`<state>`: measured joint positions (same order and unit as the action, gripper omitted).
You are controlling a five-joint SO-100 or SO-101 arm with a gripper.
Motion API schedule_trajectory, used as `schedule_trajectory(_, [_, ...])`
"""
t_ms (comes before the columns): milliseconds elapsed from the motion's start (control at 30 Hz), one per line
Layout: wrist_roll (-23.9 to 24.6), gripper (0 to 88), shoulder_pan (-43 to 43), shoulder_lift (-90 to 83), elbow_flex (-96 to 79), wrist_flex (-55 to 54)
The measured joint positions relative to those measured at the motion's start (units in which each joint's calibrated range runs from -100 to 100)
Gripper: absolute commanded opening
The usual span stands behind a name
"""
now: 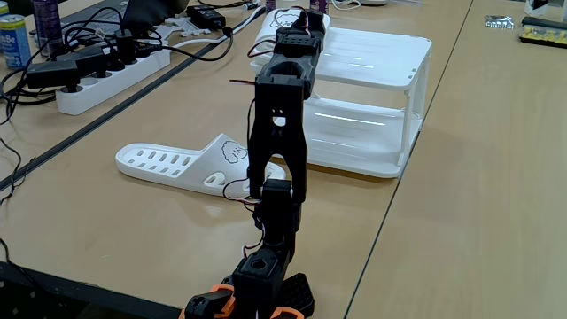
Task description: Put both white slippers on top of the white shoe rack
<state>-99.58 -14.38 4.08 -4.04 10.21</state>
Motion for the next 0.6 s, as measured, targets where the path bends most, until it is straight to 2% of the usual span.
schedule_trajectory(300, [0.0, 18.9, -1.5, -7.6, -7.5, 0.0])
schedule_trajectory(600, [0.0, 18.7, 0.7, -28.3, -24.2, 0.3])
